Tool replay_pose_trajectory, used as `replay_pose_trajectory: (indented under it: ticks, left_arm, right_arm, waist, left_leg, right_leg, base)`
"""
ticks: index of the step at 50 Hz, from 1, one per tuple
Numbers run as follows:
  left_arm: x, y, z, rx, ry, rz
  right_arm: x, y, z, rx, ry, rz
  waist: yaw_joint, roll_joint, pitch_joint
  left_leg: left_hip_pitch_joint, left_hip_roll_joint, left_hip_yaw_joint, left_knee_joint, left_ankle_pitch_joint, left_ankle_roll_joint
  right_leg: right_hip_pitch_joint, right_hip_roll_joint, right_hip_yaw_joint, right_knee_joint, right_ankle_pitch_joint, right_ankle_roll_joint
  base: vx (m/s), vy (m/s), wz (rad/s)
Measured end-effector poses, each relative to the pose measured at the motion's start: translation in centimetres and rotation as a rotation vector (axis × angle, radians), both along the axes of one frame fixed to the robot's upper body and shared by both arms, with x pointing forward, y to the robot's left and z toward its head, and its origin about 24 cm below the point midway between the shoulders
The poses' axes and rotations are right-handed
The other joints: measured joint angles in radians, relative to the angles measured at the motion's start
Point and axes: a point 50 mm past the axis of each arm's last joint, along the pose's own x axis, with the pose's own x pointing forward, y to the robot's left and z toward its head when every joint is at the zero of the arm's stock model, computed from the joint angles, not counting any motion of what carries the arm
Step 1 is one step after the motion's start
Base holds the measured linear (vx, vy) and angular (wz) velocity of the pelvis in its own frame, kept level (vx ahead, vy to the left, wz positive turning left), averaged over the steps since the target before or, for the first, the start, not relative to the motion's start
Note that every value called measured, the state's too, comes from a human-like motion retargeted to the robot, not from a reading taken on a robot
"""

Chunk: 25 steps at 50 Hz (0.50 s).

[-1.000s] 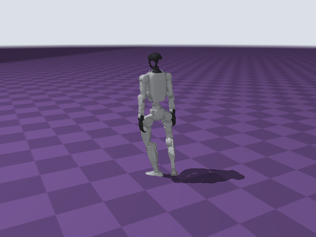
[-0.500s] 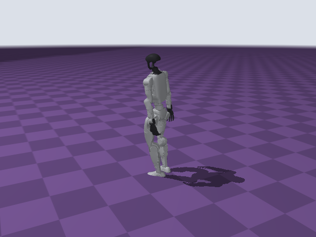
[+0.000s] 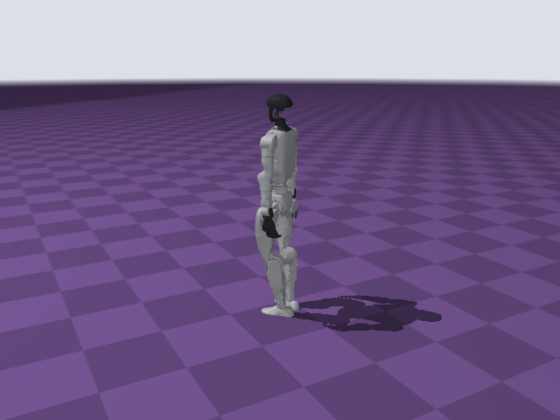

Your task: Upper body actions

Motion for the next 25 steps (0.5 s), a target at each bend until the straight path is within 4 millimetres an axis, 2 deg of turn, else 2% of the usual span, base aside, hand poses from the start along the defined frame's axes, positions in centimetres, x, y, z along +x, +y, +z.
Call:
replay_pose_trajectory:
  ticks: [8,25]
  left_arm:
    - [1.1,-1.3,-0.3,-0.058,-0.05,0.016]
    - [1.1,-2.6,-0.4,-0.109,-0.037,-0.12]
  right_arm:
    - [-0.3,0.3,0.0,0.007,0.055,0.089]
    - [-1.9,0.5,0.0,-0.031,0.123,0.173]
  waist:
    - [-0.008,0.024,-0.026]
    - [-0.021,0.03,-0.044]
  left_leg:
    - [-0.005,0.021,0.0,-0.003,-0.005,-0.017]
    - [-0.046,0.06,0.0,0.054,-0.021,-0.052]
  right_leg:
    - [-0.008,0.02,0.009,-0.005,-0.004,-0.012]
    - [-0.014,0.049,0.029,-0.016,-0.016,-0.045]
  base:
    - [-0.05,-0.07,0.01]
    - [-0.05,-0.08,0.05]
